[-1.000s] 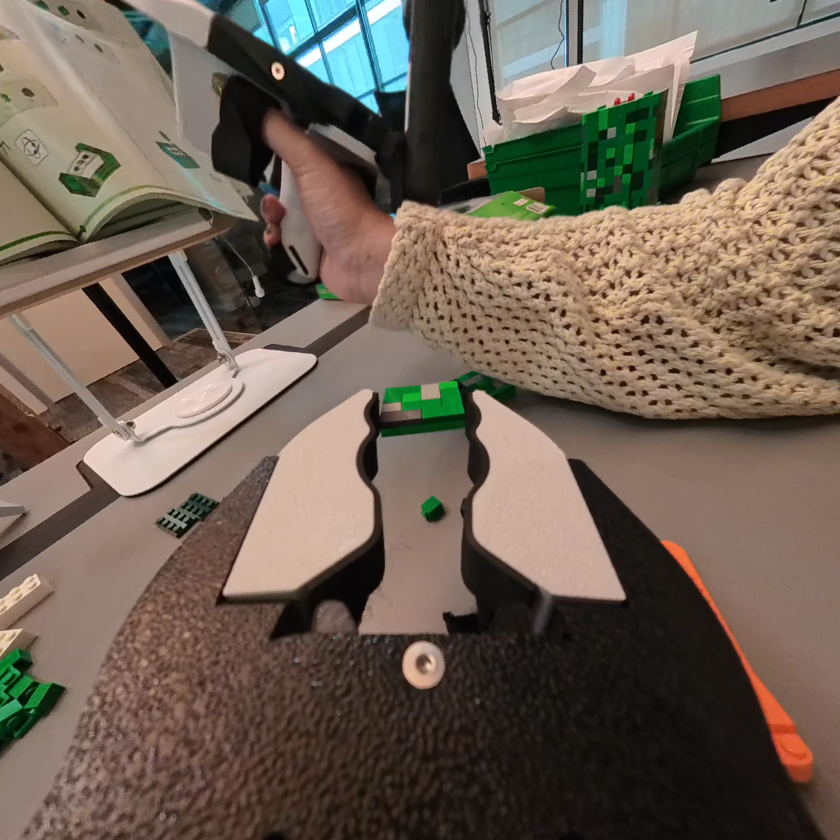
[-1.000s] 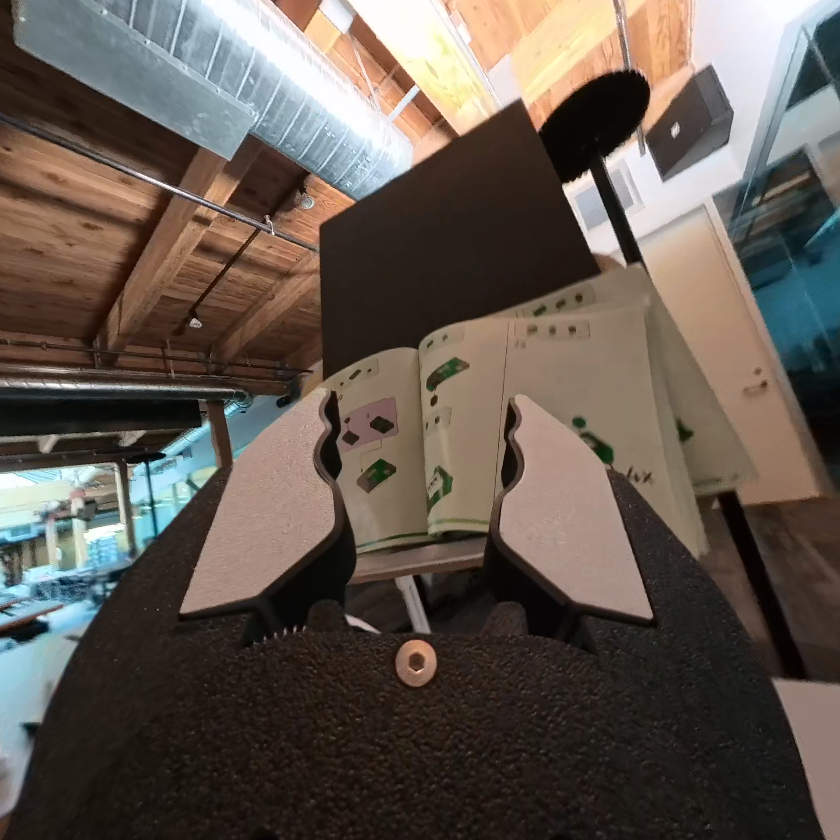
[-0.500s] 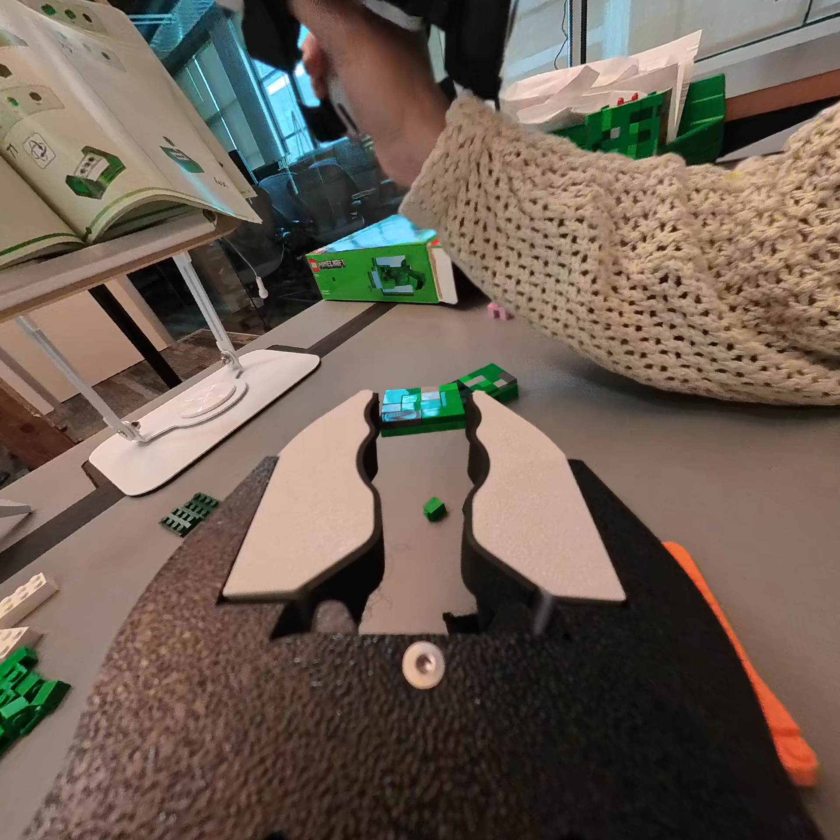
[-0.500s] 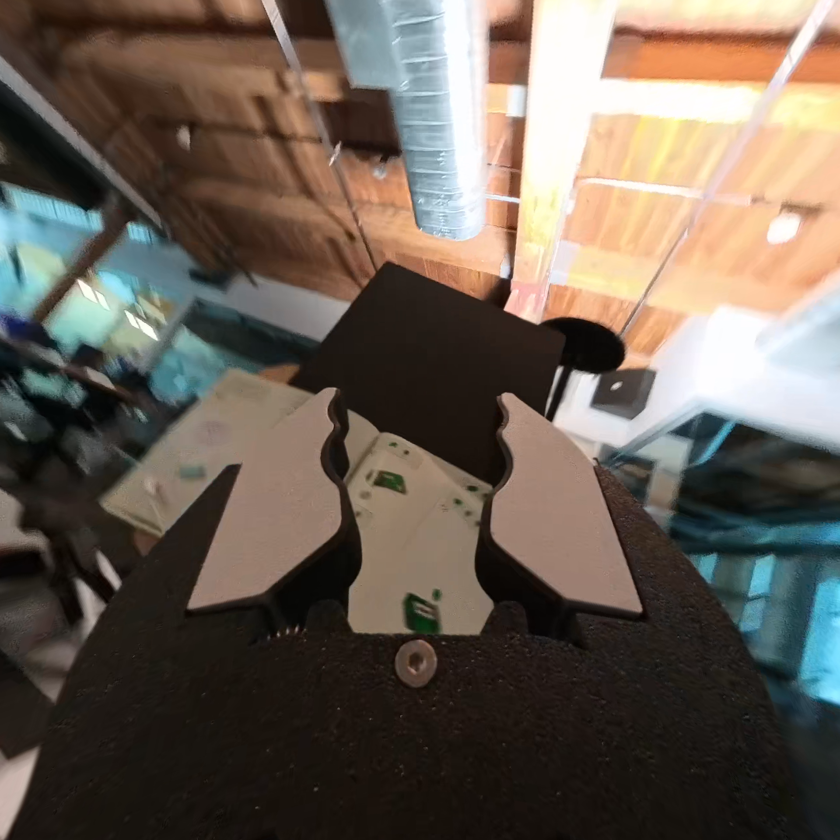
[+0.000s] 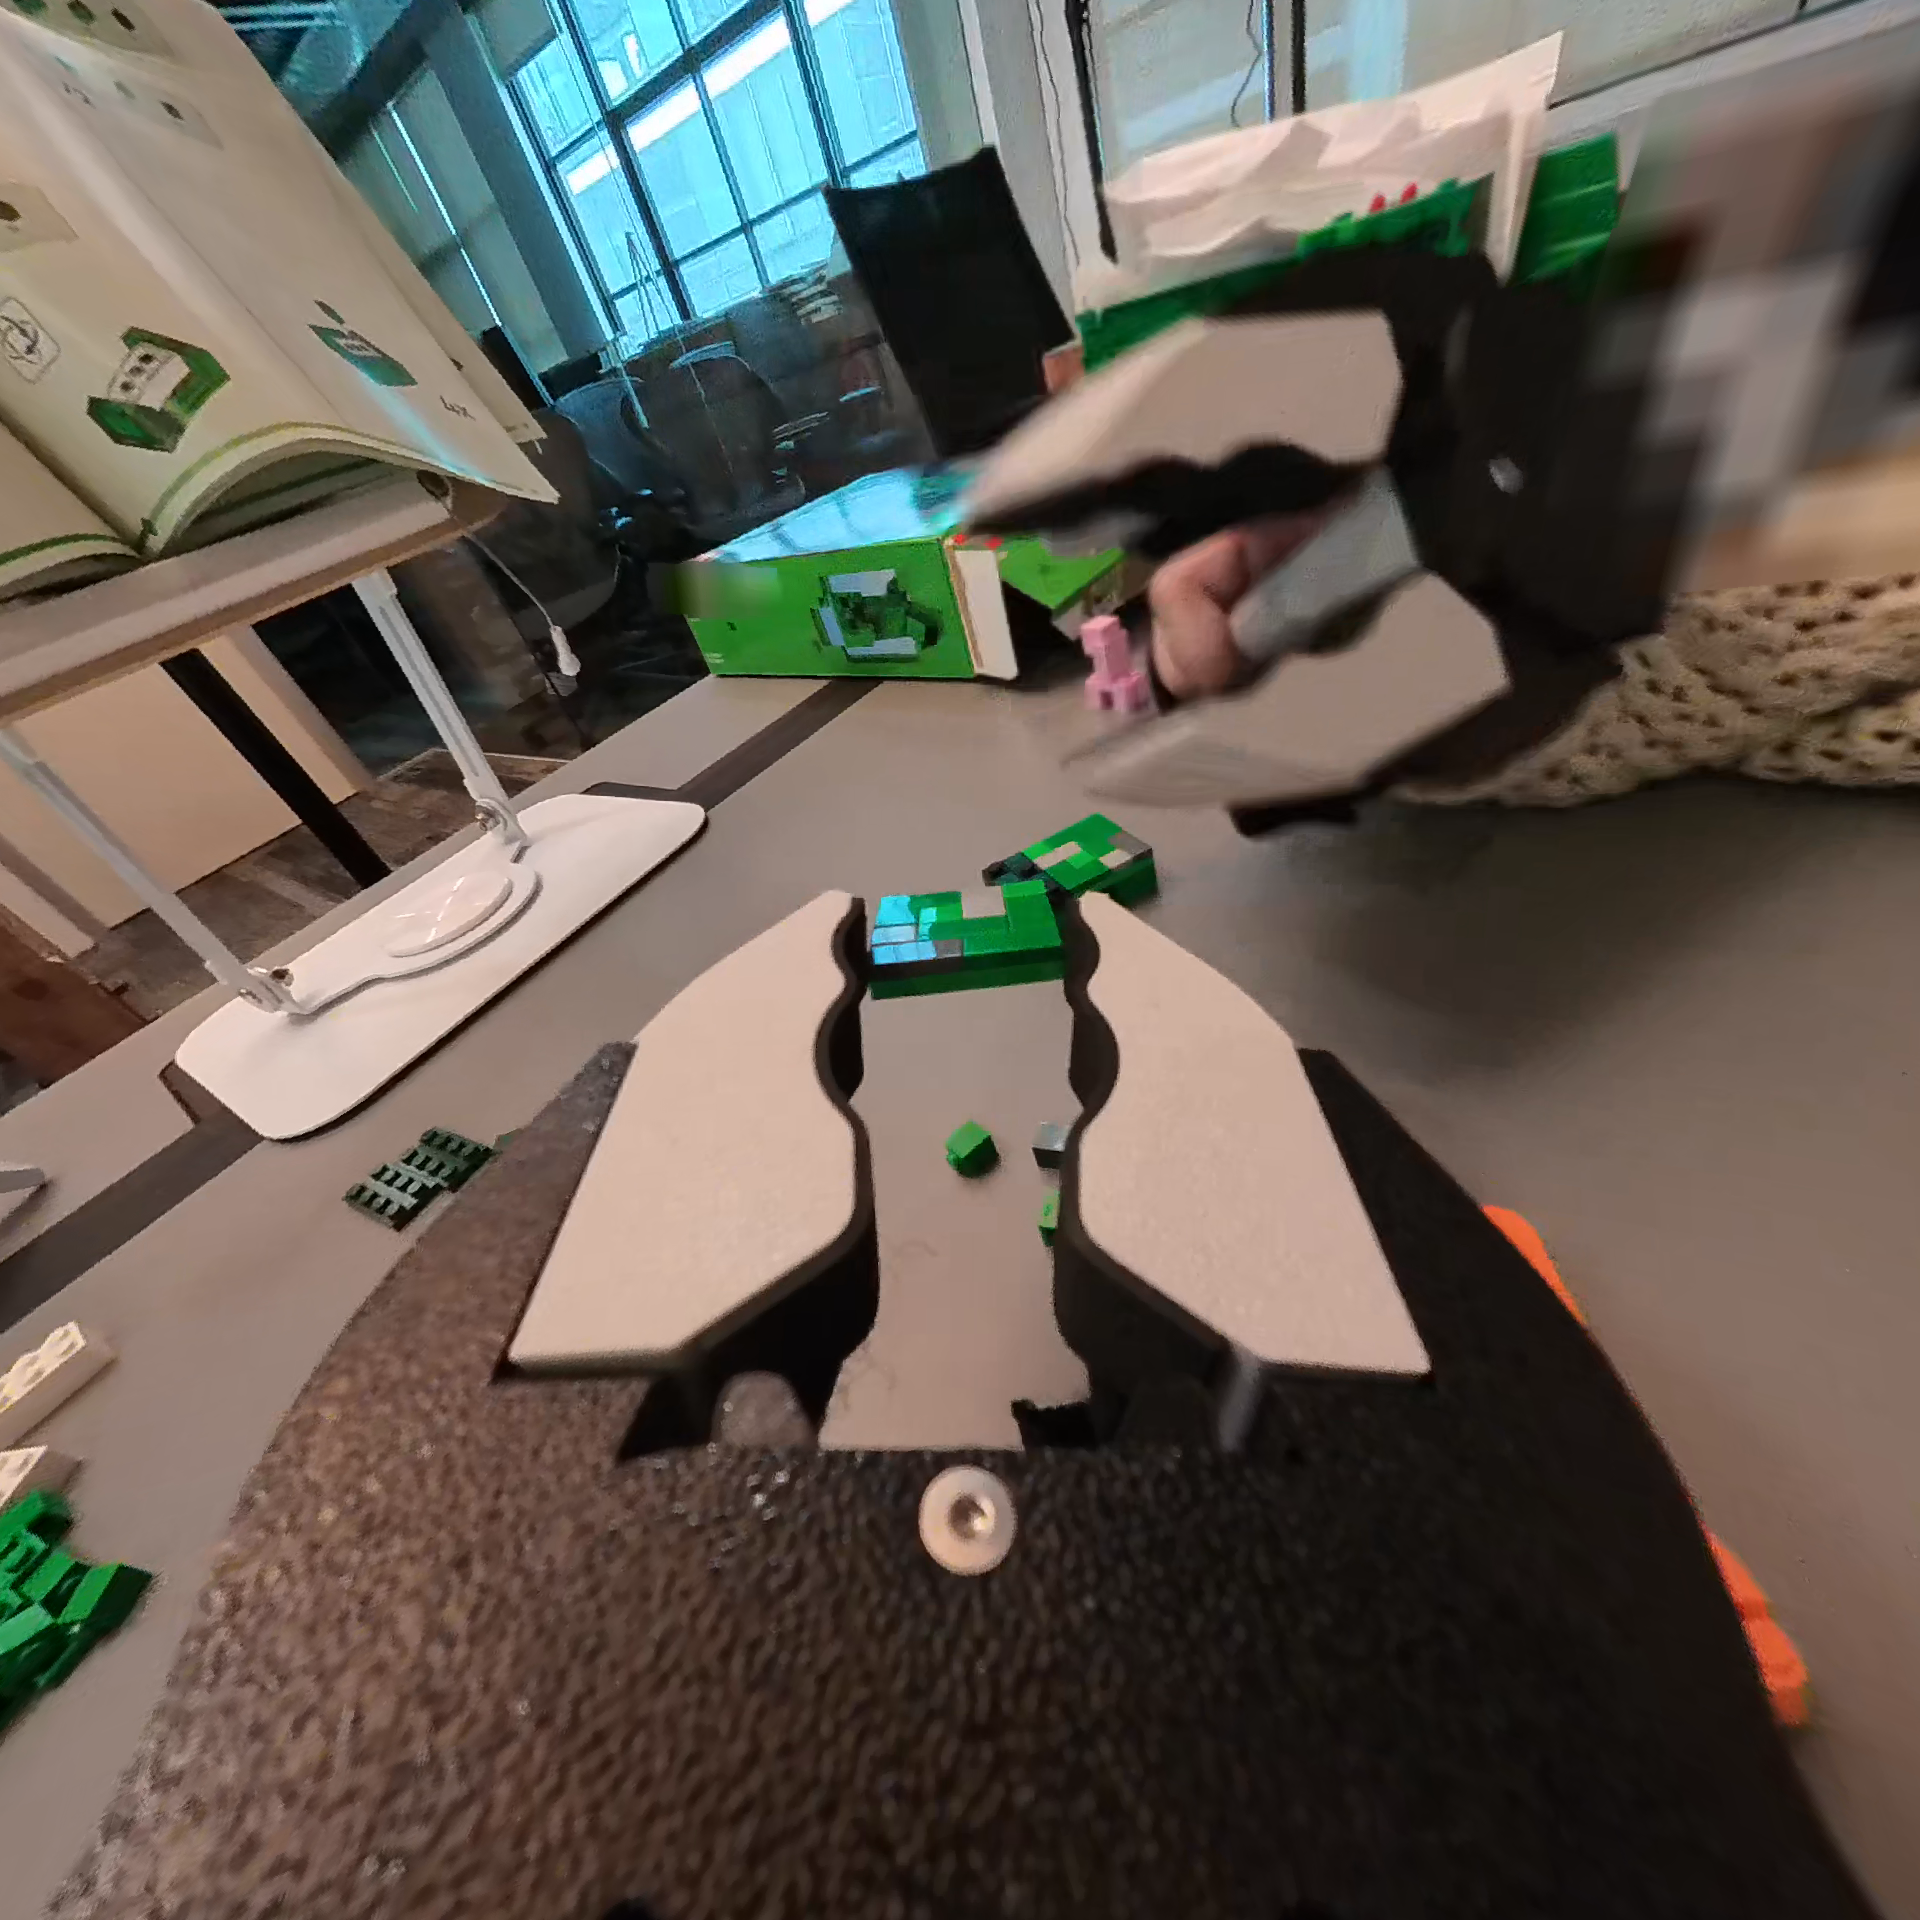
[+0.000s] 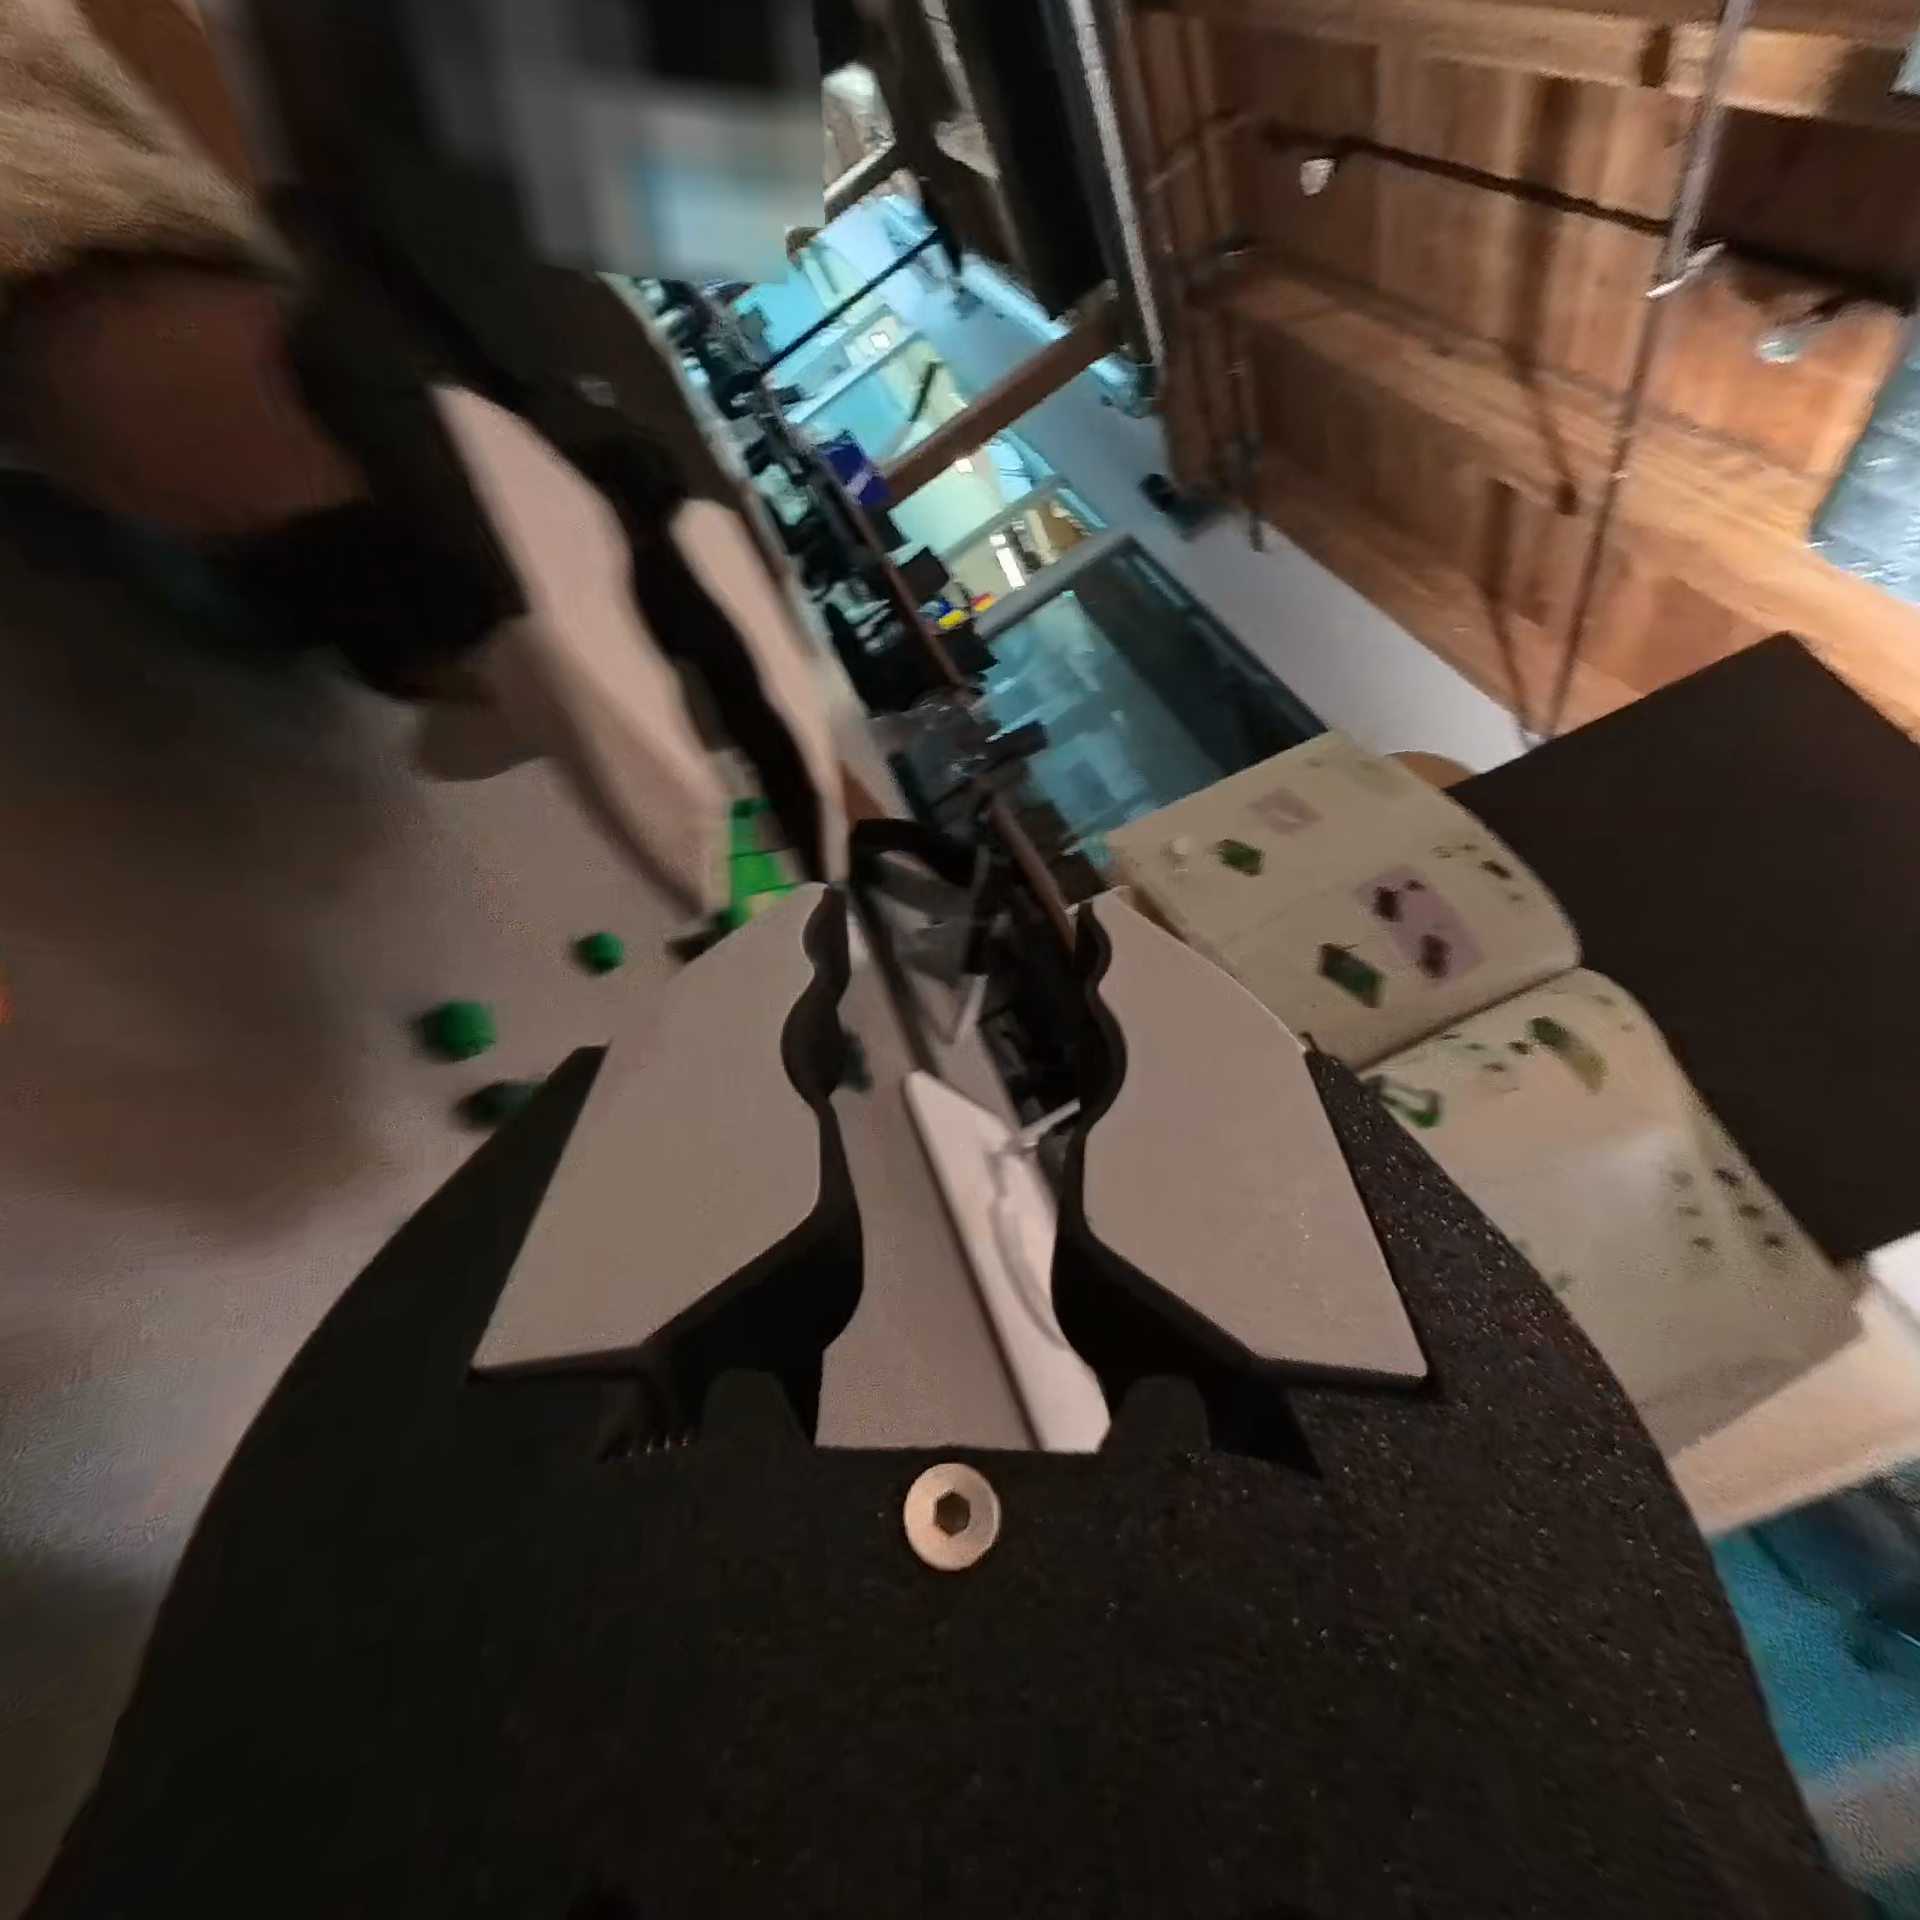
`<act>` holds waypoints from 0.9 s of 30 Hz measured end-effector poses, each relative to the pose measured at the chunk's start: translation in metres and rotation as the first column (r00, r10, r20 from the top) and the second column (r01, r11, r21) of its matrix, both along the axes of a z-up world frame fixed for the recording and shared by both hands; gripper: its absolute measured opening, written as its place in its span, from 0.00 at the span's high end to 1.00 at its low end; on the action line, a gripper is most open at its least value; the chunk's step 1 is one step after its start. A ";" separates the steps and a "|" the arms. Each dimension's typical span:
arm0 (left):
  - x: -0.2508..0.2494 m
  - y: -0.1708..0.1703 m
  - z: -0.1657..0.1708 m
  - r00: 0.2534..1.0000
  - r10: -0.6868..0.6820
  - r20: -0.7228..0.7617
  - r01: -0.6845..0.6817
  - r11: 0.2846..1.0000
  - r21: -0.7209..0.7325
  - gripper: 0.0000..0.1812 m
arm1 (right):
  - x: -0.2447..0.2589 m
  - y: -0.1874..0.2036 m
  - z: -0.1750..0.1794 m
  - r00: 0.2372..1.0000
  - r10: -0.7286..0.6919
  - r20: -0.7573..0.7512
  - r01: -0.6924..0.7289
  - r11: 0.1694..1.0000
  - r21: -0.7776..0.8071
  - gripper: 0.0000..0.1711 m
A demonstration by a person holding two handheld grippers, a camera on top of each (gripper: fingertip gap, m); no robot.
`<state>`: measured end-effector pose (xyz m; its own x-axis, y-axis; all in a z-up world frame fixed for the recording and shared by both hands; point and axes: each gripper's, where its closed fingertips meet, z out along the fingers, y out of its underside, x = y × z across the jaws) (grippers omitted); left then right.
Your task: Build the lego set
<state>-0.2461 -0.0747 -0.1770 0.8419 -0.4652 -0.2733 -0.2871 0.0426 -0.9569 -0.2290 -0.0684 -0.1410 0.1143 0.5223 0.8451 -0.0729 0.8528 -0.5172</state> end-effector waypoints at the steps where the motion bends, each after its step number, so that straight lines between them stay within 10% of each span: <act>1: 0.000 0.000 0.000 1.000 -0.002 0.007 0.002 1.000 -0.001 0.80 | 0.004 -0.005 -0.012 0.999 0.003 0.042 -0.003 1.000 0.005 0.75; 9: 0.020 -0.013 0.007 0.987 -0.140 0.081 0.139 0.990 0.007 0.80 | 0.003 -0.013 -0.035 0.980 -0.176 0.095 0.157 0.971 0.183 0.75; 18: 0.038 -0.021 -0.001 0.968 -0.241 0.065 0.244 0.969 -0.044 0.76 | 0.002 -0.017 -0.038 0.975 -0.200 0.094 0.171 0.952 0.254 0.96; 23: 0.019 -0.014 -0.006 0.962 -0.067 -0.263 0.088 0.994 0.069 0.63 | 0.005 -0.012 -0.038 0.950 -0.069 0.304 0.102 0.991 -0.092 0.96; 27: 0.020 -0.015 -0.015 0.856 0.006 -0.516 0.073 0.988 0.132 0.66 | 0.009 -0.026 -0.038 0.839 0.237 0.490 0.066 0.850 -0.523 0.96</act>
<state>-0.2256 -0.0898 -0.1925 0.5471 -0.4138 -0.7276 -0.7320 0.1852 -0.6557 -0.2196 -0.0947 -0.1793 -0.3269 0.8688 0.3719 0.2746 0.4638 -0.8423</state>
